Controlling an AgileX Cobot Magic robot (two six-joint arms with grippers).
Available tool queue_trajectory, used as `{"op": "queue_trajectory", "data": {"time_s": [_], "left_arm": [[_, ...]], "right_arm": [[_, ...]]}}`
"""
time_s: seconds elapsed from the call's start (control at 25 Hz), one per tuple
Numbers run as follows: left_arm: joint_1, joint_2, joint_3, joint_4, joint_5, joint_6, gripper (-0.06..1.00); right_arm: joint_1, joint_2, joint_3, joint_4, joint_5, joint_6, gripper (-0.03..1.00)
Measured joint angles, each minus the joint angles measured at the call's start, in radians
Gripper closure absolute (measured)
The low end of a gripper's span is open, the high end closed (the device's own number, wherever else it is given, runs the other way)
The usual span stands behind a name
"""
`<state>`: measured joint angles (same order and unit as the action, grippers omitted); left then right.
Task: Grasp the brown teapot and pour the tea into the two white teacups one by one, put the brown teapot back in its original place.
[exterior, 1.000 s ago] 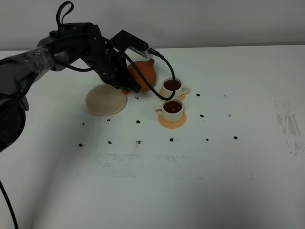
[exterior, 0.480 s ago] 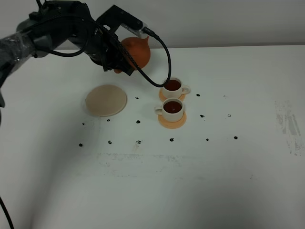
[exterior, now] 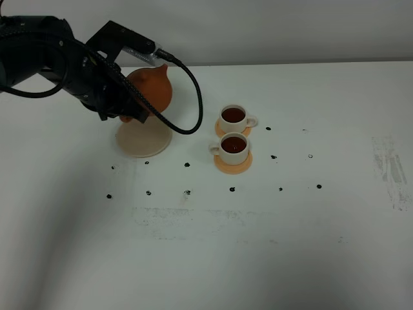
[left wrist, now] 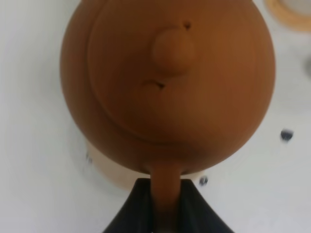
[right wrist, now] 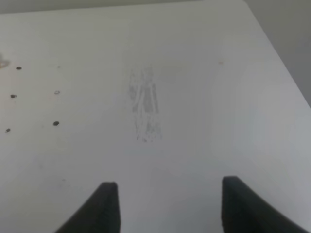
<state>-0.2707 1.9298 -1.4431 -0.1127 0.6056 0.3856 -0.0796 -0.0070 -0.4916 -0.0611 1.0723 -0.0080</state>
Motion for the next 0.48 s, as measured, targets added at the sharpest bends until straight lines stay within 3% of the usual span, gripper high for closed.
{"op": "queue_trajectory", "data": {"time_s": [0.28,0.48], "left_arm": [[0.040,-0.006,0.148,-0.031,-0.106,-0.006,0.84],[0.048,0.016,0.159,-0.063,-0.140,-0.004,0.84]], "right_arm": [[0.000,0.000,0.000,0.000,0.000,0.000,0.52],[0.000,0.000,0.000,0.000,0.000,0.000,0.52]]}}
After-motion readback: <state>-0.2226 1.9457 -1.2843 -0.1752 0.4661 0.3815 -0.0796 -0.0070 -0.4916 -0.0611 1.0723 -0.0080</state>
